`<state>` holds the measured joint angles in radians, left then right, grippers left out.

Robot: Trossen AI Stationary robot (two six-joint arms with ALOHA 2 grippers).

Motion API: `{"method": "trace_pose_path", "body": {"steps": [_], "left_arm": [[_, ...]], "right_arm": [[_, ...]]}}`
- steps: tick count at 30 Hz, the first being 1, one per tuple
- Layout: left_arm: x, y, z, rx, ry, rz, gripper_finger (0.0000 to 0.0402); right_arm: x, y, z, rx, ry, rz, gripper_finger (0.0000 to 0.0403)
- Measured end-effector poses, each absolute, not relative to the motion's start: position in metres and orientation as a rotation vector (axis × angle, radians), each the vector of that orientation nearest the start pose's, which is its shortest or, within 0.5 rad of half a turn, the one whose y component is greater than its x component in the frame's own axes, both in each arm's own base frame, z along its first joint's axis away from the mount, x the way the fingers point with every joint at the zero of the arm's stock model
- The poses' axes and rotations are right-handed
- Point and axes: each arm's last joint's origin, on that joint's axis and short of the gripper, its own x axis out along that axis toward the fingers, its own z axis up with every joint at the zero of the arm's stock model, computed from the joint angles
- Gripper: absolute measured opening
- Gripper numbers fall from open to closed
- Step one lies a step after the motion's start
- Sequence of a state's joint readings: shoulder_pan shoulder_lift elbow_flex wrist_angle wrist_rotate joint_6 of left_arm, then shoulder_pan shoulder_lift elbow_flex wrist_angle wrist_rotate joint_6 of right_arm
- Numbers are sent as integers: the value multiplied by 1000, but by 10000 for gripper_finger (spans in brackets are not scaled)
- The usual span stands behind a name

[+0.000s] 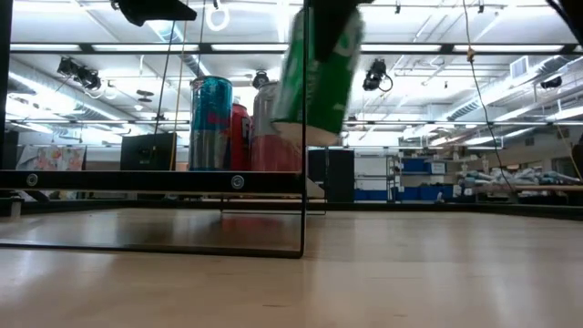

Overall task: Place canned beverage on shelf
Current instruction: Put the green soda can on the shelf

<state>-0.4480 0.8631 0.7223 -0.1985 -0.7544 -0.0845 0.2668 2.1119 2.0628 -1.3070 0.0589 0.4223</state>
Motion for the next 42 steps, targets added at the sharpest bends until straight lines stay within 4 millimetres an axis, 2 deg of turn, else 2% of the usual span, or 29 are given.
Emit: {"method": "trace_pose_path", "body": {"steps": [7, 13, 20, 30, 42], "left_arm": [[171, -65, 297, 105, 286, 293, 309], [169, -71, 297, 95, 282, 263, 309], [168, -74, 297, 66, 280, 248, 309], [166, -78, 296, 57, 281, 227, 309], [166, -78, 296, 68, 284, 227, 309]], "right_arm": [[434, 101, 273, 66, 1352, -70, 327], [446, 100, 264, 15, 1360, -32, 327], [448, 100, 260, -28, 1366, 3, 331], [451, 94, 261, -30, 1347, 5, 364], [450, 93, 264, -60, 1331, -34, 368]]}}
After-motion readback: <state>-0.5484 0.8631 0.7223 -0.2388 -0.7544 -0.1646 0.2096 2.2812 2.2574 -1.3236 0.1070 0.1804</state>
